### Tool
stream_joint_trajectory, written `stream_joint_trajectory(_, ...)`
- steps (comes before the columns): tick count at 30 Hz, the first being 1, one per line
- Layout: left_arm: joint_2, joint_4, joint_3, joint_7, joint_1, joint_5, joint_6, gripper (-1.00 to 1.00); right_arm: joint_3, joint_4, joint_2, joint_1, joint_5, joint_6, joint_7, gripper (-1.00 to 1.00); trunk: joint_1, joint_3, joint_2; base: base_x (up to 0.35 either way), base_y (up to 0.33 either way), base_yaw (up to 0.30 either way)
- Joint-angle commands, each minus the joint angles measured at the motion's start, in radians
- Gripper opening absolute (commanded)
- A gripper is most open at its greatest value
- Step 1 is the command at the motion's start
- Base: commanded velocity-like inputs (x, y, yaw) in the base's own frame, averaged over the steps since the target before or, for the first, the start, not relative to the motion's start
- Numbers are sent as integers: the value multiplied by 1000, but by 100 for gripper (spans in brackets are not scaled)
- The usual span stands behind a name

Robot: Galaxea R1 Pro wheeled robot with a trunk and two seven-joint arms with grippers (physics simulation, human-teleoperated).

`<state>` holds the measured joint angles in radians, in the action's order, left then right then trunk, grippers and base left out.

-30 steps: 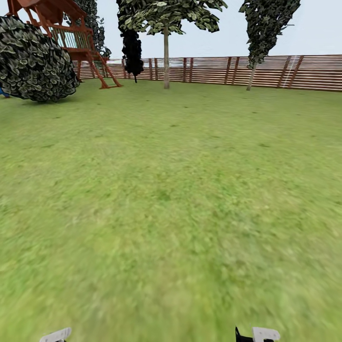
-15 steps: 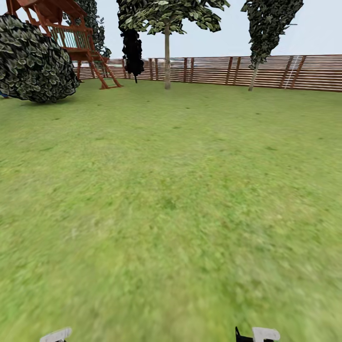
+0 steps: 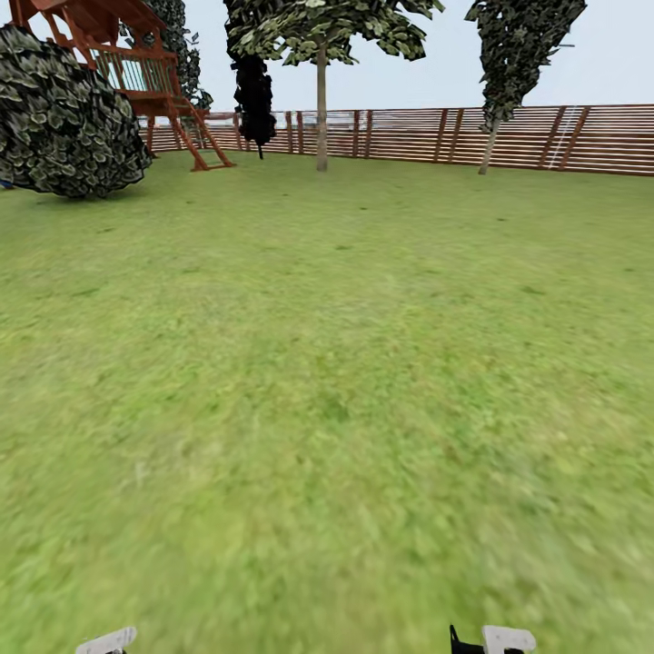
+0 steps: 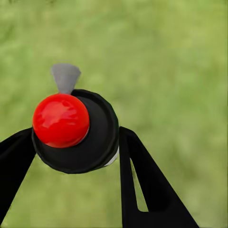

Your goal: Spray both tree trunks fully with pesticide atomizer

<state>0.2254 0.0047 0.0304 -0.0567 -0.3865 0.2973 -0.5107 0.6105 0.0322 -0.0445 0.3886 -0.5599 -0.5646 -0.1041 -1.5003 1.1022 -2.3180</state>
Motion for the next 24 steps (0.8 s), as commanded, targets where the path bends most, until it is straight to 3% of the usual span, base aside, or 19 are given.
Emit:
stream_joint_trajectory(1,0,0,0,0,0,0,0,-100,0,0,0,0,0,0,0,100,0,0,0,317,94,0)
stream_joint_trajectory(24,-1,0,-1,-2,0,0,0,-100,0,0,0,0,0,-1,0,100,0,0,0,338,4,0)
